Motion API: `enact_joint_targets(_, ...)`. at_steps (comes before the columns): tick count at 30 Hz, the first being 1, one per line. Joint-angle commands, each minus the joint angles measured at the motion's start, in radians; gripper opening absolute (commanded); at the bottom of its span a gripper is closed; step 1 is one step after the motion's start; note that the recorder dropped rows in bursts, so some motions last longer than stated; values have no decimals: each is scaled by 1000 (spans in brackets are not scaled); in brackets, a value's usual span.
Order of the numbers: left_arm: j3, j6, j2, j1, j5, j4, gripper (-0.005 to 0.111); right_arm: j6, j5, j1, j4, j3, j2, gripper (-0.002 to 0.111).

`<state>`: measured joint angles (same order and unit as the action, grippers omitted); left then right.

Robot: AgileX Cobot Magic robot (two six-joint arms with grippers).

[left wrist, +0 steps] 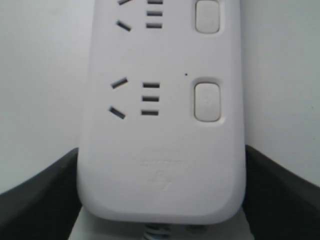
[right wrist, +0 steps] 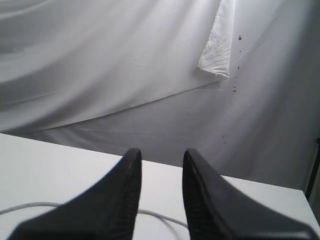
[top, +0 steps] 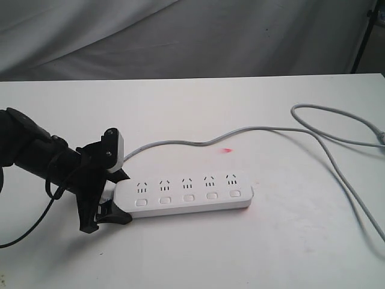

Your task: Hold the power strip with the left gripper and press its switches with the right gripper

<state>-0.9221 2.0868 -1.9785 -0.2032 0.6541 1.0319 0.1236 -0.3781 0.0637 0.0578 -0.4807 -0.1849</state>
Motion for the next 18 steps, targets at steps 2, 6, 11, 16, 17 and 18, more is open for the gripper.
enact_joint_targets(2, -3, 8, -1, -7, -25, -15, 0, -53, -56, 7, -76, 12, 85, 27)
enact_joint_targets(6, -3, 8, -1, -7, -25, -15, 0, -53, -46, 7, -81, 80, 135, 27)
enact_joint_targets(11, -3, 8, -1, -7, -25, -15, 0, -53, 24, 7, -81, 188, 144, 27)
enact_joint_targets(16, -3, 8, -1, -7, -25, -15, 0, -53, 76, 7, -81, 250, 144, 27)
enact_joint_targets(17, -3, 8, -1, -7, -25, -15, 0, -53, 79, 7, -81, 264, 144, 27)
enact_joint_targets(18, -3, 8, -1, -7, -25, -15, 0, -53, 81, 7, -81, 276, 144, 27)
